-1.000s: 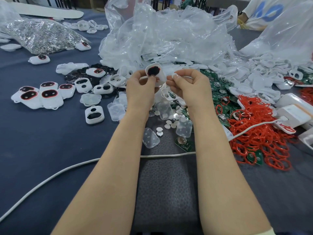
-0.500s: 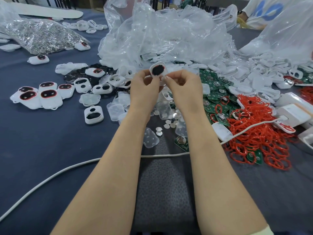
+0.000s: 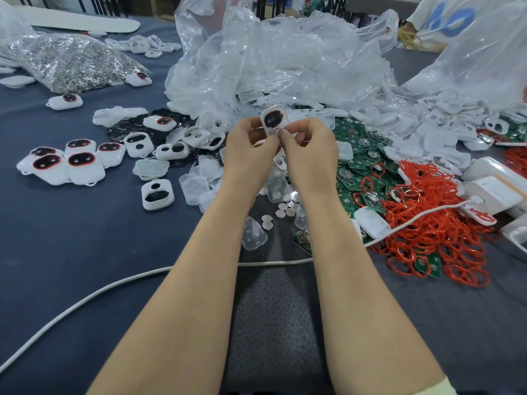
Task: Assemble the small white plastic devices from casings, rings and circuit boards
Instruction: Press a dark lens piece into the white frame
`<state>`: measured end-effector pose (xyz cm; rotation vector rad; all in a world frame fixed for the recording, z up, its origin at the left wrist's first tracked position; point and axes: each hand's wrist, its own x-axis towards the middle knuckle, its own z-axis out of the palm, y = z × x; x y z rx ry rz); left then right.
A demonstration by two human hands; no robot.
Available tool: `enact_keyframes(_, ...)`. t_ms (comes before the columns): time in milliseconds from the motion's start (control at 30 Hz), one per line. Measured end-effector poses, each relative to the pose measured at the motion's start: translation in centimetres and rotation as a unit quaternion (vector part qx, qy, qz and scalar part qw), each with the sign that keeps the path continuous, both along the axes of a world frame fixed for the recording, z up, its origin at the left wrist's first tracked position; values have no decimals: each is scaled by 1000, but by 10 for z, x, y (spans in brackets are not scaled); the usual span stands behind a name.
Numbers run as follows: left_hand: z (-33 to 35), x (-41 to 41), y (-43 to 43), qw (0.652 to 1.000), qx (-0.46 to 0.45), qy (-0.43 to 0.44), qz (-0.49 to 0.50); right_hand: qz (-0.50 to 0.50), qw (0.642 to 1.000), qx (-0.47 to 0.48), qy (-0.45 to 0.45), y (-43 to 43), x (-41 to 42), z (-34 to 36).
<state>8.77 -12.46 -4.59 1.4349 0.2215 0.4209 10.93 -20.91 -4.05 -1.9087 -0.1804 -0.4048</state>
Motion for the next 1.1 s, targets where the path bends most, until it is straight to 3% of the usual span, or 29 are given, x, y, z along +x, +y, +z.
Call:
enact_keyframes(267, 1, -2, -1, 1000, -6, -2, -2, 15, 986, 140, 89, 4, 2, -2)
enact_keyframes(467, 2, -3, 0, 1000, -2, -21, 9, 47, 971, 189, 138, 5, 2, 0)
enact_keyframes(833, 2, -2, 1, 996, 77, -12, 36, 59, 982, 129, 126, 1, 1, 1)
enact_keyframes(1100, 2, -4, 4, 998, 54, 2, 27, 66, 990, 43, 118, -4, -1, 5)
